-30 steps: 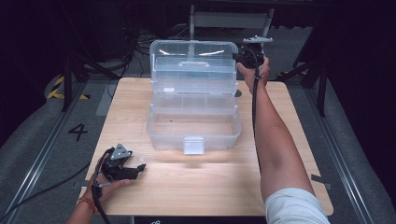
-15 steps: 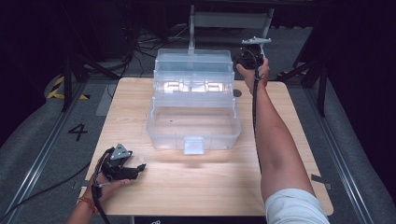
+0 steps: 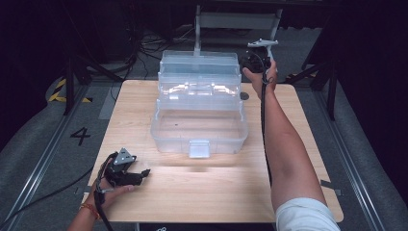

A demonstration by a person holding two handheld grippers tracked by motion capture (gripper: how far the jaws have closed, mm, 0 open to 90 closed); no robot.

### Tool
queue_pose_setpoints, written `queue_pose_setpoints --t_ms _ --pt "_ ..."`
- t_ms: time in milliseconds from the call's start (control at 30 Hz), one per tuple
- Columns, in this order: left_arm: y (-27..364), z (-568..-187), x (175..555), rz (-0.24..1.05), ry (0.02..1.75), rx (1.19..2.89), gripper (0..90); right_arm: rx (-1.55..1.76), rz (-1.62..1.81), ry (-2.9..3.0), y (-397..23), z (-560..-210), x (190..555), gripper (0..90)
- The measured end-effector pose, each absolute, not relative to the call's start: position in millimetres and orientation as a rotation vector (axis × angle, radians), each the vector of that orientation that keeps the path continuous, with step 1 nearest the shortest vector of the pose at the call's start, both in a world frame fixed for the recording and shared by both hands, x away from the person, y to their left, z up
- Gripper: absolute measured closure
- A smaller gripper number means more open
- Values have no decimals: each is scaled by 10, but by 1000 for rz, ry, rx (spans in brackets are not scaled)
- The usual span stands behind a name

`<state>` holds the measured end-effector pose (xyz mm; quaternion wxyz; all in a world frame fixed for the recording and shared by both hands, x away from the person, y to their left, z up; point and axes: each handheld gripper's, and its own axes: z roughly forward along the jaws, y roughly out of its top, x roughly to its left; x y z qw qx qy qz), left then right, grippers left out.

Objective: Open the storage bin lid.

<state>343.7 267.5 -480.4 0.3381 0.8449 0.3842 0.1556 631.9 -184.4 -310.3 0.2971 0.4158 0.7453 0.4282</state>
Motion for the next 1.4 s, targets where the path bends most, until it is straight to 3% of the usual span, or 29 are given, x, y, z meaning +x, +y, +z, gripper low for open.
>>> queue_pose_setpoints --t_ms 300,667,1400 --pt "2662 -4813 3424 389 1017 2182 224 1083 1135 1995 -1873 -3037 6186 704" --pt "2666 -4813 3418 395 1009 2190 223 1066 1088 2011 -1930 -3028 5950 537" --pt "2657 -4811 3402 415 1029 2188 218 989 1050 2044 -2241 -3008 5417 420"
